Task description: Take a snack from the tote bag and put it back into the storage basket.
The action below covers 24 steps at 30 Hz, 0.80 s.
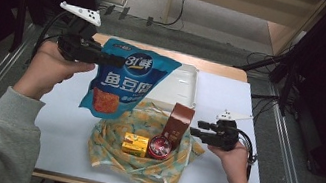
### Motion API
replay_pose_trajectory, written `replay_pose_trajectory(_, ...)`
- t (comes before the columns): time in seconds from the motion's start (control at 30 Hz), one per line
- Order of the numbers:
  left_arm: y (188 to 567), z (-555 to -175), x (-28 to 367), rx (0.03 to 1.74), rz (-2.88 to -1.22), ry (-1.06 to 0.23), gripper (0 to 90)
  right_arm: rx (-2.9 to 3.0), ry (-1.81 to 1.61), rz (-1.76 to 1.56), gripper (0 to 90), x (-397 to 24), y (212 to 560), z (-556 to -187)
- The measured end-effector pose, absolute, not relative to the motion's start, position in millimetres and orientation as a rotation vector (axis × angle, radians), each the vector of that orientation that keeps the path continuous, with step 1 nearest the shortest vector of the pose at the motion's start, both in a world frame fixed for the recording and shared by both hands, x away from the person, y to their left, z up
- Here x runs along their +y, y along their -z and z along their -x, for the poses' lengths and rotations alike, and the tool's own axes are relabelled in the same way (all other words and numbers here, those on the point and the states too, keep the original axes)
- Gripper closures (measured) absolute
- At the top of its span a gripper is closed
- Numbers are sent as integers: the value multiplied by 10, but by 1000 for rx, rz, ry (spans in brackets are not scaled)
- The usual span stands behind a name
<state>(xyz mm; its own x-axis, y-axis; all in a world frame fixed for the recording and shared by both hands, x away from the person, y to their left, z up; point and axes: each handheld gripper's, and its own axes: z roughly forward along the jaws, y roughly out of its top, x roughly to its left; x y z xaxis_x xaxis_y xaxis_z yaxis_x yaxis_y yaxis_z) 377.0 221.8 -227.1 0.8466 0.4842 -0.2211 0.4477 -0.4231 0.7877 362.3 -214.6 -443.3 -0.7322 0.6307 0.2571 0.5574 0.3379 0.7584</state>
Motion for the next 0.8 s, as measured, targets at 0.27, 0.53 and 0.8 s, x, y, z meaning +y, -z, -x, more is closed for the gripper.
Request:
replay_pose_trajectory(0.27, 2235, -3938, 2233, 729, -2064, -91, 900, 2501, -1368, -1108, 504, -2135, 4429, -3628)
replay_pose_trajectory(0.53, 2105, -4112, 2268, 765, -2013, -116, 900, 2503, -1369, -1104, 505, -2126, 4428, -3629)
replay_pose_trajectory(0.8, 2094, -4349, 2191, 825, -2035, -155, 900, 2513, -1371, -1098, 505, -2111, 4428, -3626)
